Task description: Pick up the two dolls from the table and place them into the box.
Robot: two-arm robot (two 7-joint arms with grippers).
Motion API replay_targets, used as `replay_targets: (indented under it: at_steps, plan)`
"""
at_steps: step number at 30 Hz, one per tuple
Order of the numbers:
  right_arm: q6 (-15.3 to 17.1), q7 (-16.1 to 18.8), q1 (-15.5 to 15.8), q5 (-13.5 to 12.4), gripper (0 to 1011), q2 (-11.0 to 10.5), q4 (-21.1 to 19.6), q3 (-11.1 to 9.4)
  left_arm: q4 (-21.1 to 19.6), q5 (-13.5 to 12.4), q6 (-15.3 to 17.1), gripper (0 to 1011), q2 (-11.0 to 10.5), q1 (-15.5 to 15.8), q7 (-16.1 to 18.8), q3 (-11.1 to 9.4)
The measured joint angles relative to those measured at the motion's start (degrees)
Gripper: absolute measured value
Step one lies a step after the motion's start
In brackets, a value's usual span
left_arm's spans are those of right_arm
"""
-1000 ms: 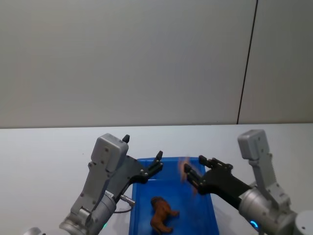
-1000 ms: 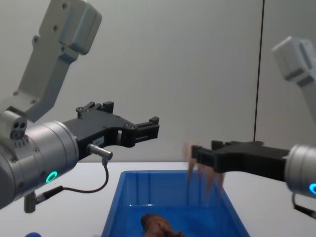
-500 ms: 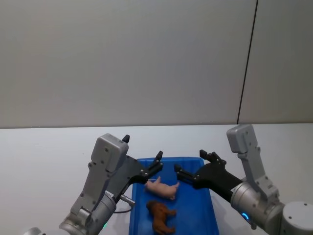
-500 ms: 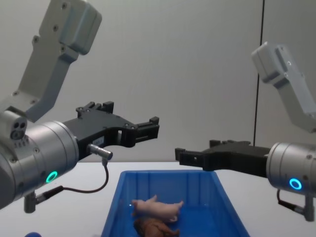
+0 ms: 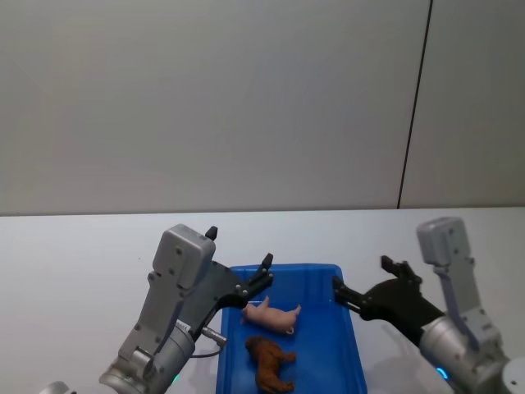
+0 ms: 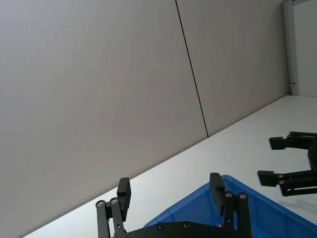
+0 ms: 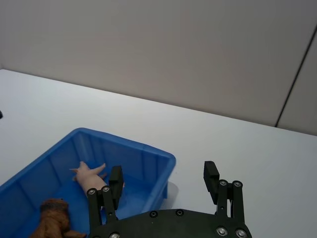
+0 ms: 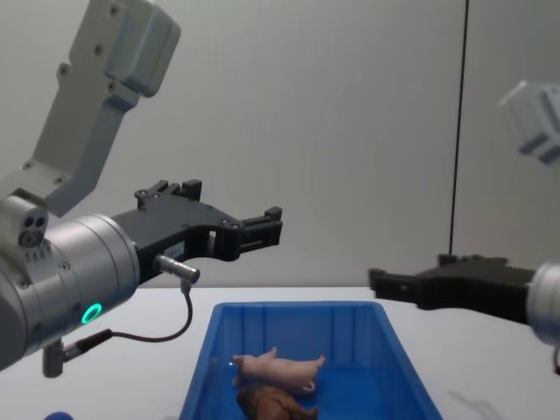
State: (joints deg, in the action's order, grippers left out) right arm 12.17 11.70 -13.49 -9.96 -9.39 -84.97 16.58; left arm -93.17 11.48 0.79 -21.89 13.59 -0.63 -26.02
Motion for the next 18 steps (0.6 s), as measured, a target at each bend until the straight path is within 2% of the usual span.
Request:
replay_targets:
  at_steps: [8, 18]
  plan:
    - [0.48, -4.03, 3.7, -1.5, 1001, -2.12, -4.18, -1.05, 0.0, 0.0, 0.0, 1001, -0.01, 0.0, 0.0, 0.0]
    - [0.72, -6.12, 5.71, -2.31, 1001, -3.28, -6.44, -1.63, -0.27, 0.16, 0.6, 1001, -0.15, -0.24, 0.02, 0.13]
